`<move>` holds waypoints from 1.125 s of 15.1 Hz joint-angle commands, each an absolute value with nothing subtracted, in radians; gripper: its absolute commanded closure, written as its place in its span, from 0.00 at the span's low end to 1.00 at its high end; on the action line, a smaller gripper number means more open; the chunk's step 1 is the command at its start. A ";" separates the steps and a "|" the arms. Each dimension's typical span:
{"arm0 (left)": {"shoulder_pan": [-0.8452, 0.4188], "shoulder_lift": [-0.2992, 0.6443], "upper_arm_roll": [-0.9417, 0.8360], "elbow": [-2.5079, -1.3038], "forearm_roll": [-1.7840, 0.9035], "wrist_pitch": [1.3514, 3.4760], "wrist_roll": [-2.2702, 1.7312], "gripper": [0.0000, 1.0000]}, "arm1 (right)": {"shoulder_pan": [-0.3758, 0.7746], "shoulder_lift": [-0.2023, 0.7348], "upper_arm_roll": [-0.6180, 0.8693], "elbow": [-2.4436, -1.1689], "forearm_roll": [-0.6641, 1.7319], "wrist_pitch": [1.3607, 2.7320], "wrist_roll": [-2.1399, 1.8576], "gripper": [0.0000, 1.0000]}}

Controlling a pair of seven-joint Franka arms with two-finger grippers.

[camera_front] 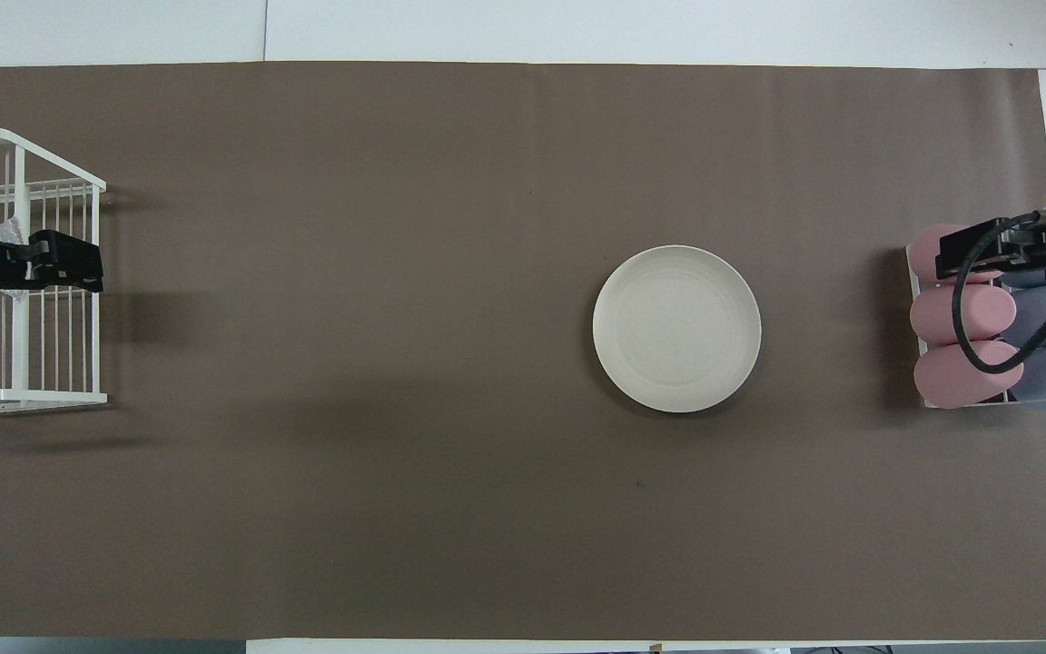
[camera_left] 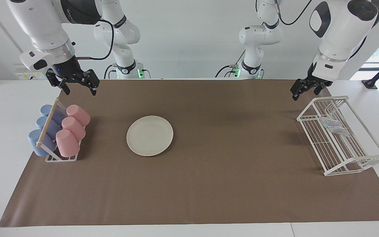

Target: Wipe plate with sponge

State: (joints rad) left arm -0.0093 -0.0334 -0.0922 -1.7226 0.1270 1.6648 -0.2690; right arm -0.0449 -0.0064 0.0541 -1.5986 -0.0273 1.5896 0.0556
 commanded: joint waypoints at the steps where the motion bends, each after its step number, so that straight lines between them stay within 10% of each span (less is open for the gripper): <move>1: -0.061 0.021 -0.089 -1.735 0.283 1.704 -0.345 0.00 | -0.041 -0.031 0.067 -1.626 -0.035 1.588 0.092 0.00; 17: -0.008 0.190 -0.086 -1.828 0.804 1.916 -0.481 0.00 | 0.182 -0.034 0.087 -1.641 0.034 1.640 0.860 0.00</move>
State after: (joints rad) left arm -0.0217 0.1902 -0.0821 -1.8035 0.7675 1.8874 -0.4330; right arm 0.1523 -0.0097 0.0817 -1.6056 0.0158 1.6040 0.7548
